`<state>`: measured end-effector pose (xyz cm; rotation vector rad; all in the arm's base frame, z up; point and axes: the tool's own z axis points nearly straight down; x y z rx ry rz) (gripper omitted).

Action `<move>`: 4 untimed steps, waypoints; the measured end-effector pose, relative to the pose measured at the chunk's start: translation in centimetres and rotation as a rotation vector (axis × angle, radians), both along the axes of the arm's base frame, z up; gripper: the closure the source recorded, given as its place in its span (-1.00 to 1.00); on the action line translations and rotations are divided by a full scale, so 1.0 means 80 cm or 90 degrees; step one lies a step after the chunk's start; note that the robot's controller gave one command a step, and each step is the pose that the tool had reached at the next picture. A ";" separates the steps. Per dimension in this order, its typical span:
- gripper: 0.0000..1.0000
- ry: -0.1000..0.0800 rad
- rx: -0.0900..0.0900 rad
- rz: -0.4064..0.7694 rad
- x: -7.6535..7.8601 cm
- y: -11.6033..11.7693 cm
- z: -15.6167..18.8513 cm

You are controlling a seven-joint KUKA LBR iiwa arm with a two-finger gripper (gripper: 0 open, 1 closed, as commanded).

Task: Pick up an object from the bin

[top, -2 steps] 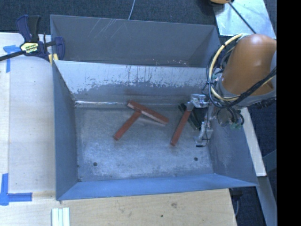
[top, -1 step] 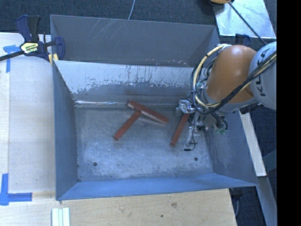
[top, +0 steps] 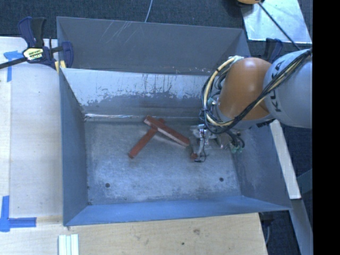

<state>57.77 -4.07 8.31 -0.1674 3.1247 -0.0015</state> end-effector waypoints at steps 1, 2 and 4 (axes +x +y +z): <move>-1.00 0.004 0.000 0.001 -0.003 0.000 -0.003; -1.00 0.004 0.000 0.001 -0.003 0.000 -0.003; 1.00 0.006 -0.001 0.096 0.051 -0.091 -0.016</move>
Offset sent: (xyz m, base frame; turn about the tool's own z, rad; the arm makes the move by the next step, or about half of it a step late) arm 0.0000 0.0000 0.0000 0.0000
